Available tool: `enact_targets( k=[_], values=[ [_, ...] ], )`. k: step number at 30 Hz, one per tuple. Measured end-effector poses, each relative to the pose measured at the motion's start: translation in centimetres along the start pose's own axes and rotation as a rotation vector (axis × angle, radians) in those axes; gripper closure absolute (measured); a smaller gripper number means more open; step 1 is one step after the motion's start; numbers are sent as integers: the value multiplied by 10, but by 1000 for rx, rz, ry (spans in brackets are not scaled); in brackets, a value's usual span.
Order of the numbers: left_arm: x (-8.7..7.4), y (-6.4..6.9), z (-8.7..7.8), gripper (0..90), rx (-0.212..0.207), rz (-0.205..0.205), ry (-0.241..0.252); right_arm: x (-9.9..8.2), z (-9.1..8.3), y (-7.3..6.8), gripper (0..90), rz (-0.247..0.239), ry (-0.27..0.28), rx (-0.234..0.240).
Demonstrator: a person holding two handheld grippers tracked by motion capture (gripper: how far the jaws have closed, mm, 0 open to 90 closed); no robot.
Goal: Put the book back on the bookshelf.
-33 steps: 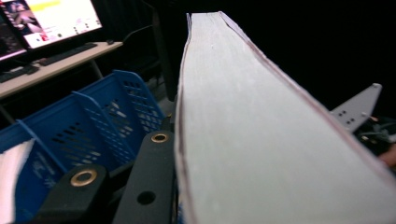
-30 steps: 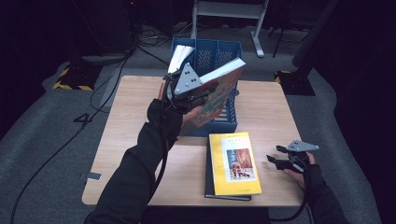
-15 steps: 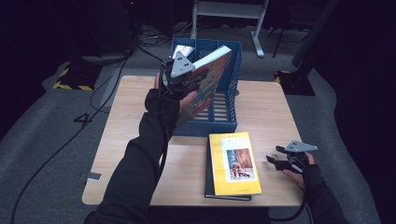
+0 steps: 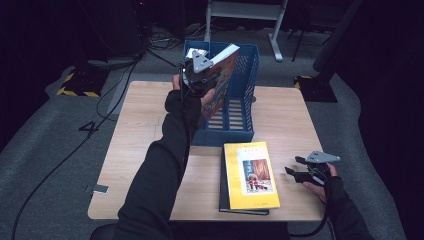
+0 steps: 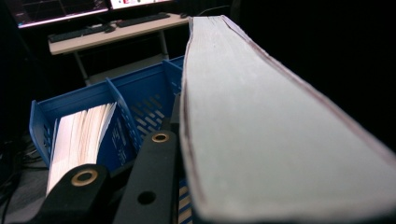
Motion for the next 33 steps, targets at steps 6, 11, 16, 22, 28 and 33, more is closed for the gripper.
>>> enact_targets(
  k=[6, 11, 16, 22, 28, 33],
  values=[
    [-6, 1, 15, 736, 29, 0, -11, 1, -1, 0, 350, 2, 5, 1],
    [-10, -2, 26, 736, 65, -12, -20, 0, -1, -1, 350, 1, 4, 4],
    [-17, -6, 38, 736, 106, -33, -30, 1, -1, -1, 350, 3, 8, 7],
    [-17, -13, 53, 736, 140, -39, -24, 0, -1, -2, 351, 3, 9, 14],
    [-20, -17, 67, 736, 176, -57, -15, 0, 0, -4, 351, -8, 6, 15],
    [-21, -14, 77, 735, 207, -78, -8, -1, 1, -4, 351, -6, 6, 20]
  ],
)
Point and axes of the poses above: each handheld gripper's, and its own axes: z roughly forward along the jaws, x roughly out of its top, y roughly to its right, the point moved 7 cm from there along z, roughly forward along the jaws, and after that the axes turned 12 degrees about y, right-handed, at the moved point
